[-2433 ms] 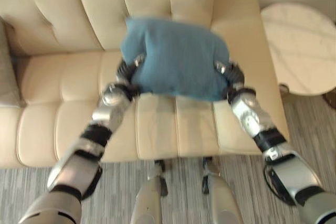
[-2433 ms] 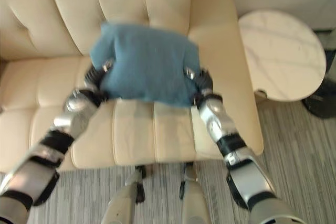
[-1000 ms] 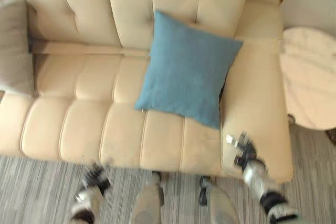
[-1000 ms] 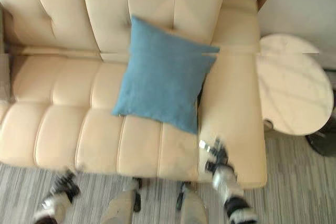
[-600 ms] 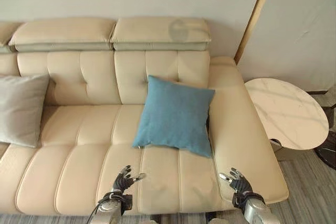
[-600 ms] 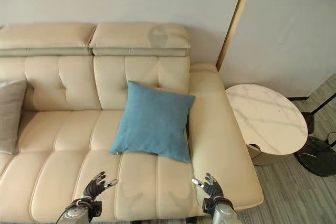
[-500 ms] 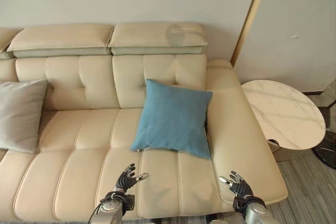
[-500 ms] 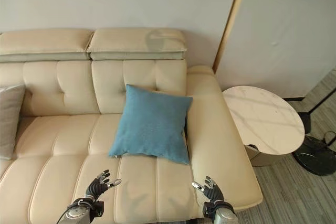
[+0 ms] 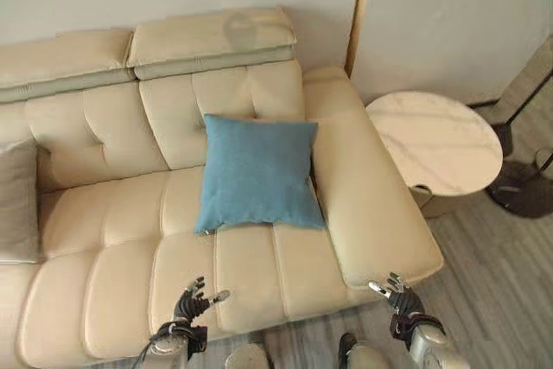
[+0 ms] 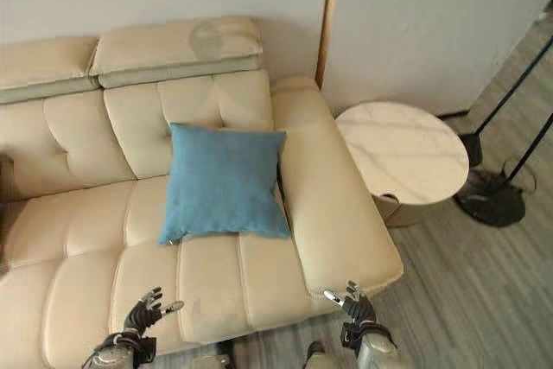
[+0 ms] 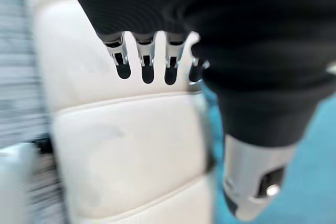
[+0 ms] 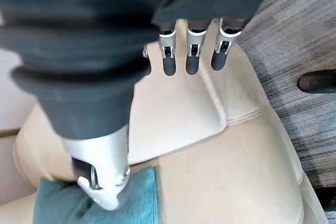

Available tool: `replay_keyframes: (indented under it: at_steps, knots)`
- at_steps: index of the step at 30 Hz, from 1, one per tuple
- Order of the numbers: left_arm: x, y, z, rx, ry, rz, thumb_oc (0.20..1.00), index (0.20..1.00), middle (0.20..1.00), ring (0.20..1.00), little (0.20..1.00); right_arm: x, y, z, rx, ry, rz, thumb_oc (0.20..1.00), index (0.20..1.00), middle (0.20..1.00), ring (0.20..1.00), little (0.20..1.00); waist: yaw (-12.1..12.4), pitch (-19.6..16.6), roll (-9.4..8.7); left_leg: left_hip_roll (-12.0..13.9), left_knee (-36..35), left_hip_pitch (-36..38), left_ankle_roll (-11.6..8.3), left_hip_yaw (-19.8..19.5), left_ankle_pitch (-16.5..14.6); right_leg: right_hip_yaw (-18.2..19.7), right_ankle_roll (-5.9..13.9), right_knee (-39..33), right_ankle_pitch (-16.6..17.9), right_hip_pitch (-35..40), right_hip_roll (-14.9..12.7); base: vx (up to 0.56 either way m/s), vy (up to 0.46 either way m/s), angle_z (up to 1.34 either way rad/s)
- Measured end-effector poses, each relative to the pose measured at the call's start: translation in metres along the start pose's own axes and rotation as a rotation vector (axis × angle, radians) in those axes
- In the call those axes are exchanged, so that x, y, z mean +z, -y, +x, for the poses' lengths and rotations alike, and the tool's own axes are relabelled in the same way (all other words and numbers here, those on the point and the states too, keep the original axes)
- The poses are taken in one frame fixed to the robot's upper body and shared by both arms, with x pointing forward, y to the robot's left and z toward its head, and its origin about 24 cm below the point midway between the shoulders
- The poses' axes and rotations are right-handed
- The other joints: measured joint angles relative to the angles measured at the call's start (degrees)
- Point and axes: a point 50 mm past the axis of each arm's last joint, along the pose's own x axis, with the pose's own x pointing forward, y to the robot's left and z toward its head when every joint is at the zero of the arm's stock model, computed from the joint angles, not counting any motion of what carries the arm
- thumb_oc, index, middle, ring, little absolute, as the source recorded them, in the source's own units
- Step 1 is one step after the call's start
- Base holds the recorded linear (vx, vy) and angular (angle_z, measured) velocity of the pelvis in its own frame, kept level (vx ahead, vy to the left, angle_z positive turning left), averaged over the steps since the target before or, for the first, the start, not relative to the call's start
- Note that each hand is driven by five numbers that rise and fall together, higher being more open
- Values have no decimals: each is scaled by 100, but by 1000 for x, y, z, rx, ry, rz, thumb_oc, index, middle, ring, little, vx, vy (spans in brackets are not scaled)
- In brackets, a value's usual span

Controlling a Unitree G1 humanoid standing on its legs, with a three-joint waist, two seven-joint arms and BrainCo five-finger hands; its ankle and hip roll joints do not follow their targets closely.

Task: Pick up all the scattered cushions and arrange them neatly on the sofa.

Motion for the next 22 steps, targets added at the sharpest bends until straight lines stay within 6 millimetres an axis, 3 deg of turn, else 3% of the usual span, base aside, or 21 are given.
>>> replay_keyframes:
  at_steps: [1, 2, 4, 6, 7, 9, 10, 11, 13, 15, 17, 19, 22]
  knots:
    - [-4, 1, -1, -2, -10, -4, 1000, 1000, 1000, 1000, 1000, -1, 1, -1, -6, -4, -1, 1000, 1000, 1000, 1000, 1000, -2, -35, 57, 56, 39, 3, -12, -2, -3, 11, -4, 38, -3, 1, 77, -368, -320, -32]
    - [-3, 4, -1, -8, -7, -16, 1000, 1000, 1000, 1000, 1000, -4, 4, -2, -16, -11, -3, 1000, 1000, 1000, 1000, 1000, 8, -17, 55, 140, 198, -1, -145, -106, -96, 58, -83, 102, -34, 4, 174, -422, -301, -23]
    - [-7, 5, -3, -4, -19, -59, 1000, 1000, 1000, 1000, 1000, -2, 4, -2, -21, 0, -4, 1000, 1000, 1000, 1000, 1000, 1, 6, 98, 298, 360, -146, -398, -190, 85, 24, -133, 253, -54, -99, 313, -387, -205, -3]
    - [-5, 8, -1, -9, -19, -66, 1000, 1000, 1000, 1000, 1000, -2, 6, -3, -30, -1, -2, 1000, 1000, 1000, 1000, 1000, -9, 63, 82, 356, 391, -282, -520, -329, 281, -12, -285, 317, -136, -203, 334, -337, -105, 16]
    - [-7, 11, 2, -2, -35, -71, 1000, 1000, 1000, 1000, 1000, -1, 8, -2, -38, -2, -11, 1000, 1000, 1000, 1000, 1000, 14, 112, 85, 344, 395, -347, -559, -480, 567, -33, -318, 342, -39, -238, 384, -255, -67, 11]
    - [-7, 13, 4, 3, -50, -83, 1000, 1000, 1000, 1000, 1000, 5, 3, 1, -17, 16, -26, 1000, 1000, 1000, 1000, 1000, -7, 209, 12, 279, 336, -469, -826, -835, 1187, -91, -495, 246, -23, -264, 274, -200, -43, 13]
    - [-4, 14, 5, -3, -43, -95, 1000, 1000, 1000, 1000, 1000, 7, 2, 1, -8, 22, -33, 1000, 1000, 1000, 1000, 1000, -25, 258, -75, 169, 432, -509, -776, -844, 1301, -157, -567, 177, 31, -240, 176, -163, -26, 14]
    - [-4, 14, 5, -4, -44, -95, 1000, 1000, 1000, 1000, 1000, 6, 1, 0, -6, 19, -37, 1000, 1000, 1000, 1000, 1000, -45, 279, -122, 93, 537, -509, -792, -825, 1225, -193, -623, 152, 71, -227, 102, -131, -12, 8]
    - [-7, 14, 4, -5, -50, -97, 1000, 1000, 1000, 1000, 1000, 5, 1, -1, 4, 20, -38, 1000, 1000, 1000, 1000, 1000, -65, 282, -229, -266, 943, -401, -369, -780, 359, -227, -626, -60, 154, -104, -57, -102, 7, 7]
    - [-6, 14, 4, -4, -48, -103, 1000, 1000, 1000, 1000, 1000, 6, 0, -2, 12, 25, -37, 1000, 1000, 1000, 1000, 1000, -158, 281, -237, -464, 1107, -93, -243, -794, -371, -347, -618, -346, 395, 32, -81, -28, 49, 14]
    - [-4, 17, 4, -16, -41, -110, 1000, 1000, 1000, 1000, 1000, 5, 0, -2, 11, 24, -32, 1000, 1000, 1000, 1000, 1000, -320, 219, -220, -499, 708, 280, -58, -741, -602, -492, -499, -573, 509, 103, -50, 40, 103, 41]
    - [0, 21, 5, -31, -25, -115, 1000, 1000, 1000, 1000, 1000, 7, 2, -2, 9, 27, -36, 1000, 1000, 1000, 1000, 1000, -414, 139, -110, -456, -21, 641, -117, -772, -679, -547, -382, -667, 580, 111, 99, 44, 97, 39]
    - [-4, 18, 3, -25, -37, -108, 1000, 1000, 1000, 1000, 1000, 3, -9, -2, 36, 21, -11, 1000, 1000, 1000, 1000, 1000, -419, -13, -297, -548, -238, 730, -92, -745, -566, -502, -145, -974, 822, 217, 38, 16, 105, 3]
